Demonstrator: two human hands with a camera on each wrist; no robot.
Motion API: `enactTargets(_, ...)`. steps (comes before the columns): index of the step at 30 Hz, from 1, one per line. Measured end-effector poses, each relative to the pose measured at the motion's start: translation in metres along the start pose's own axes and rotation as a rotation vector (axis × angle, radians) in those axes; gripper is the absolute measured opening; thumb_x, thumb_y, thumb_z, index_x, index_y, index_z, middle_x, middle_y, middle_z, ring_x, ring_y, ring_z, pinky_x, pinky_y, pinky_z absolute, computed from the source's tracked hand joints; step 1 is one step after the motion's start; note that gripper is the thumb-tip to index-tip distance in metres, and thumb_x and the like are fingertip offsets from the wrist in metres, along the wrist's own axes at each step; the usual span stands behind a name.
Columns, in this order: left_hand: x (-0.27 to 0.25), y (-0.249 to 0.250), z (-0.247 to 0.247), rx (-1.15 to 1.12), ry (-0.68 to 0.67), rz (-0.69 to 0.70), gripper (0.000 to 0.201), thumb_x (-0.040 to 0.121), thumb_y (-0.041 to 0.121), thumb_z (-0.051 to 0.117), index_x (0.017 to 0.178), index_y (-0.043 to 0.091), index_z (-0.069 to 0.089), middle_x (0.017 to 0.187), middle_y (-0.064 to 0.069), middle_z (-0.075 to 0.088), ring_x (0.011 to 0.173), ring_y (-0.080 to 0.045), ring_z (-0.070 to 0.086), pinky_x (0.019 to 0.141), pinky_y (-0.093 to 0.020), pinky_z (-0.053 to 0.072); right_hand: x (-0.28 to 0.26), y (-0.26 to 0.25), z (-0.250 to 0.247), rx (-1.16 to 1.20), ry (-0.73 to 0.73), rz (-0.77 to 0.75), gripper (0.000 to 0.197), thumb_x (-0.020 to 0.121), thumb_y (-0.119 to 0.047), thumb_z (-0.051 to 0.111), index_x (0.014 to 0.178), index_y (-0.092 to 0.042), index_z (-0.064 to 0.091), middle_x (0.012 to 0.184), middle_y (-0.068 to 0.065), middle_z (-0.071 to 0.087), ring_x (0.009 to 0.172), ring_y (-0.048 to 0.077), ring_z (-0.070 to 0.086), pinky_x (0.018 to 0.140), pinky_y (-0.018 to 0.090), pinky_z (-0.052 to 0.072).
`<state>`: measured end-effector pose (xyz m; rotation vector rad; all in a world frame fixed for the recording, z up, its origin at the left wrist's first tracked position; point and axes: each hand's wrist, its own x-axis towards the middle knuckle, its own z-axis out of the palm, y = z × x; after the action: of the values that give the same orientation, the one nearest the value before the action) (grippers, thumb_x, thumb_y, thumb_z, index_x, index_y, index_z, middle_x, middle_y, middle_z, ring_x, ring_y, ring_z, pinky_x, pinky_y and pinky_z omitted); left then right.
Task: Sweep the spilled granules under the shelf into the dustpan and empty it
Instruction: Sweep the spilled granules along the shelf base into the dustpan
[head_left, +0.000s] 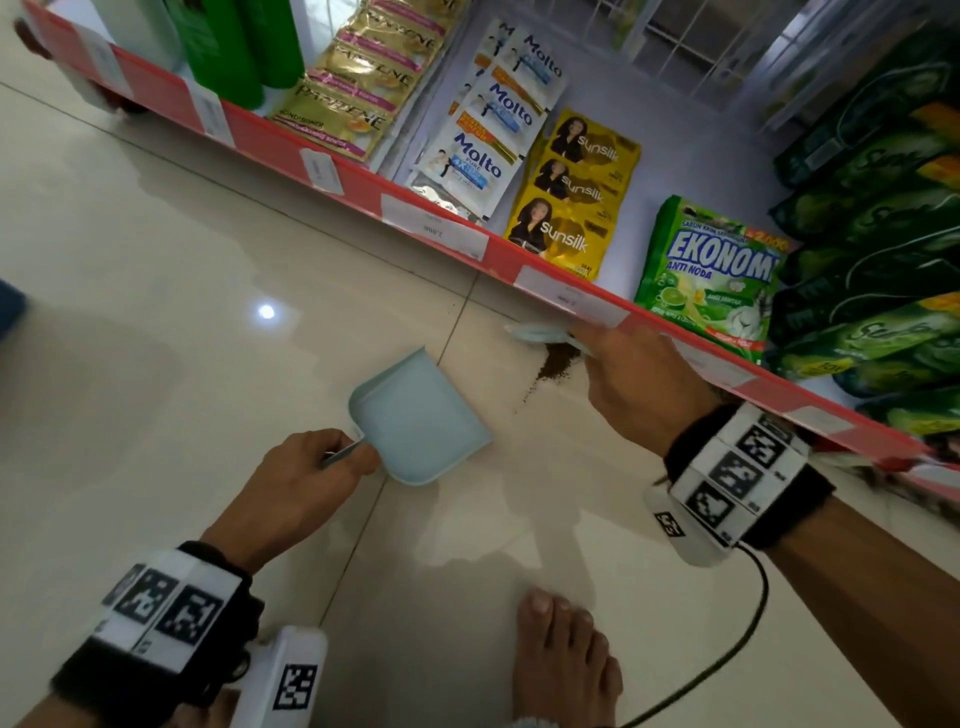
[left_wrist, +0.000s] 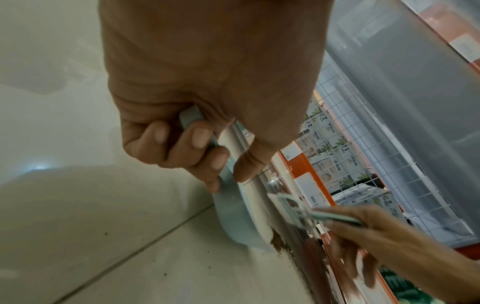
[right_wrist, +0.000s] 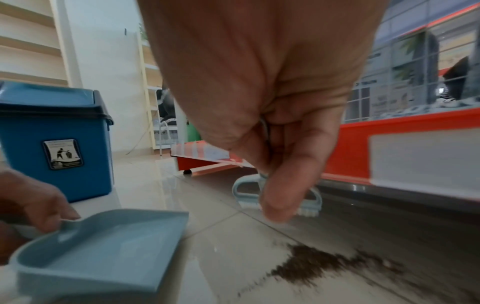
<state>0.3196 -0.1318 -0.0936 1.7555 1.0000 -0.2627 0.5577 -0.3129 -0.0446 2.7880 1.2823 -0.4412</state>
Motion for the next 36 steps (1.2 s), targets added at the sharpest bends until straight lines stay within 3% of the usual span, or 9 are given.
enactTargets(5, 0.002, 0.005, 0.005, -0.007, -0.02, 0.008, 0.038, 0.091, 0.039, 0.057, 0.085, 0.002, 0.068, 0.061, -0.001, 0.056, 0.056, -0.016, 0.047, 0.059, -0.03, 0.039, 0.038, -0.045, -0.002, 0.065, 0.061, -0.127, 0.046, 0.089, -0.005, 0.045, 0.133, -0.017, 0.05, 0.095, 0.019, 0.064, 0.085, 0.037, 0.062, 0.071, 0.038, 0.051)
enactTargets(8, 0.001, 0.004, 0.004, -0.011, -0.005, 0.009, 0.037, 0.091, 0.04, 0.057, 0.084, 0.006, 0.069, 0.062, 0.0, 0.056, 0.056, -0.016, 0.047, 0.058, -0.029, 0.038, 0.066, -0.074, 0.002, 0.03, 0.097, -0.164, 0.038, 0.092, -0.001, 0.045, 0.127, -0.01, 0.054, 0.094, 0.016, 0.065, 0.083, 0.035, 0.066, 0.067, 0.036, 0.048)
enactTargets(13, -0.002, -0.002, 0.002, -0.023, 0.012, 0.008, 0.038, 0.092, 0.038, 0.057, 0.085, 0.003, 0.067, 0.064, -0.002, 0.057, 0.058, -0.017, 0.048, 0.06, -0.03, 0.038, 0.091, -0.101, 0.008, -0.078, 0.063, -0.199, 0.033, 0.096, -0.002, 0.041, 0.127, -0.006, 0.05, 0.103, 0.015, 0.068, 0.087, 0.035, 0.069, 0.077, 0.044, 0.055)
enactTargets(19, -0.001, -0.009, -0.003, -0.062, 0.029, 0.007, 0.039, 0.091, 0.035, 0.059, 0.086, -0.003, 0.062, 0.062, -0.001, 0.052, 0.056, -0.016, 0.043, 0.059, -0.031, 0.034, 0.061, -0.051, 0.009, -0.128, -0.081, -0.184, 0.042, 0.095, -0.003, 0.034, 0.13, -0.01, 0.054, 0.119, 0.017, 0.064, 0.104, 0.036, 0.063, 0.087, 0.043, 0.052)
enactTargets(23, 0.001, -0.014, -0.002, -0.068, 0.02, 0.018, 0.04, 0.09, 0.036, 0.059, 0.088, -0.003, 0.063, 0.062, -0.001, 0.051, 0.056, -0.015, 0.042, 0.059, -0.03, 0.035, -0.001, 0.001, 0.004, -0.192, -0.192, -0.061, 0.038, 0.09, -0.005, 0.04, 0.122, -0.014, 0.059, 0.11, 0.015, 0.066, 0.098, 0.035, 0.063, 0.077, 0.038, 0.051)
enactTargets(26, 0.005, -0.013, 0.005, -0.041, -0.022, 0.036, 0.04, 0.089, 0.038, 0.059, 0.087, -0.002, 0.064, 0.063, -0.002, 0.053, 0.058, -0.016, 0.045, 0.062, -0.032, 0.037, -0.022, 0.024, -0.001, -0.21, -0.128, 0.006, 0.038, 0.088, -0.007, 0.043, 0.122, -0.018, 0.055, 0.102, 0.015, 0.064, 0.088, 0.036, 0.062, 0.066, 0.036, 0.045)
enactTargets(31, 0.01, -0.007, 0.016, -0.036, -0.1, 0.037, 0.045, 0.087, 0.044, 0.06, 0.077, 0.0, 0.058, 0.061, -0.002, 0.052, 0.059, -0.018, 0.045, 0.062, -0.033, 0.036, 0.009, 0.012, 0.004, -0.05, -0.036, -0.055, 0.058, 0.087, -0.008, 0.044, 0.141, -0.027, 0.042, 0.122, 0.02, 0.062, 0.108, 0.04, 0.06, 0.087, 0.046, 0.052)
enactTargets(33, 0.011, 0.001, 0.022, -0.023, -0.129, 0.051, 0.043, 0.088, 0.042, 0.061, 0.072, 0.003, 0.057, 0.061, -0.003, 0.052, 0.061, -0.019, 0.046, 0.063, -0.033, 0.036, 0.015, 0.011, 0.011, -0.058, -0.04, -0.068, 0.058, 0.089, -0.006, 0.045, 0.143, -0.027, 0.041, 0.127, 0.019, 0.061, 0.109, 0.042, 0.061, 0.086, 0.045, 0.05)
enactTargets(36, 0.016, 0.007, 0.026, -0.001, -0.15, 0.066, 0.043, 0.089, 0.04, 0.061, 0.081, -0.002, 0.061, 0.063, -0.004, 0.054, 0.064, -0.019, 0.05, 0.064, -0.033, 0.038, 0.007, 0.027, 0.014, -0.055, -0.086, -0.103, 0.061, 0.089, 0.001, 0.041, 0.143, -0.029, 0.045, 0.13, 0.018, 0.06, 0.106, 0.042, 0.062, 0.085, 0.044, 0.051)
